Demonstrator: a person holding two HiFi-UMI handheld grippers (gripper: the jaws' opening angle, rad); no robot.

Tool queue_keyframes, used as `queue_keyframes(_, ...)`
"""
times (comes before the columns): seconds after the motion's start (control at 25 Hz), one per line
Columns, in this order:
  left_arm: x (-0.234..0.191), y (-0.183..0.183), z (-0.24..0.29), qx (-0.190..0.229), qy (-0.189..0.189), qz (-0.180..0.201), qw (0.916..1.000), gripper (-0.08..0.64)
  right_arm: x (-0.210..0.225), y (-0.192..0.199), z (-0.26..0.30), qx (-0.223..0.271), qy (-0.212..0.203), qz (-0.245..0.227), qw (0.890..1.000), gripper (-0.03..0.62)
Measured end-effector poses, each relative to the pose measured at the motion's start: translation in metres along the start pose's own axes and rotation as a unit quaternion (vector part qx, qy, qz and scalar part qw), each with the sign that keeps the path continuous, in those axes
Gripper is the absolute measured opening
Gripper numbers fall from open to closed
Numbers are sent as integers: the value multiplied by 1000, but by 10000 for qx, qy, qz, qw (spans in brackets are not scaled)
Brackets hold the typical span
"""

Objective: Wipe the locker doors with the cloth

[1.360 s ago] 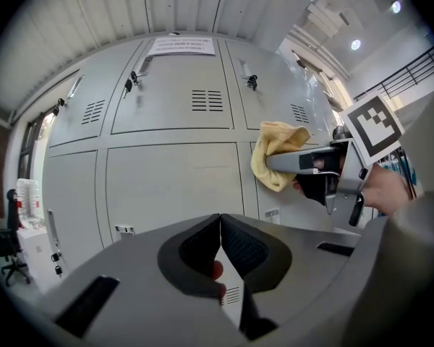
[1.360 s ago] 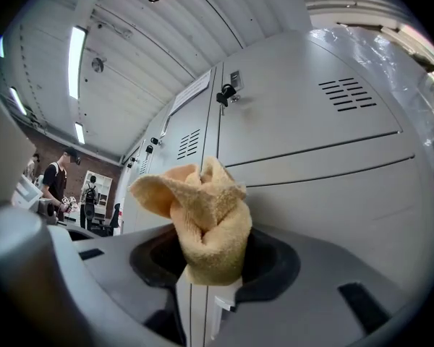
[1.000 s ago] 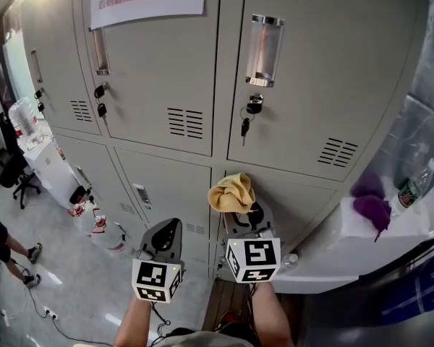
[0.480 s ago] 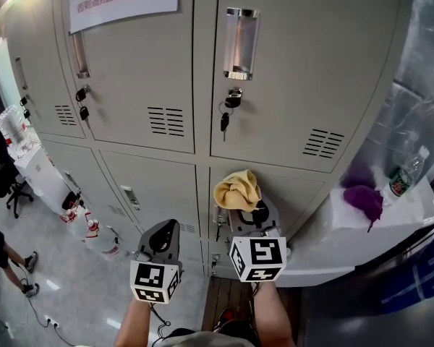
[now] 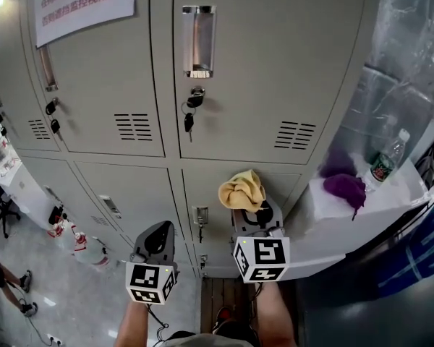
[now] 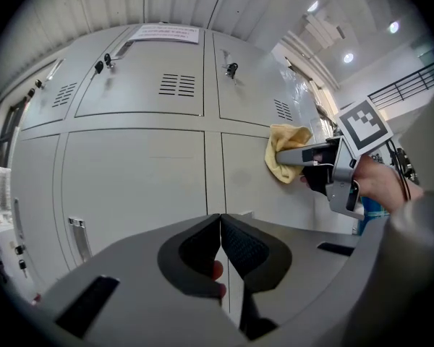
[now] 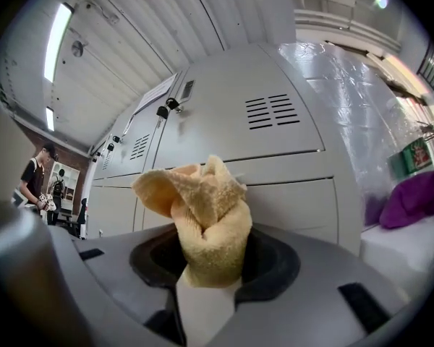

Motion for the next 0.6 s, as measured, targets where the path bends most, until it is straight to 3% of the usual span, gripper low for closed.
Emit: queue_keyframes(0.6, 32, 0, 20, -9, 426, 68, 9991, 23, 78, 5, -37, -91, 938, 37, 9955, 181)
Point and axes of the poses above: the fingertips, and each gripper's own axes: z forward along the fingers, x to its right, y out of its underside, the point moved 4 cm from there along -z, backward along the fingers, and after that the axes turned 5 degrees about -y, right-handed, at the moved point
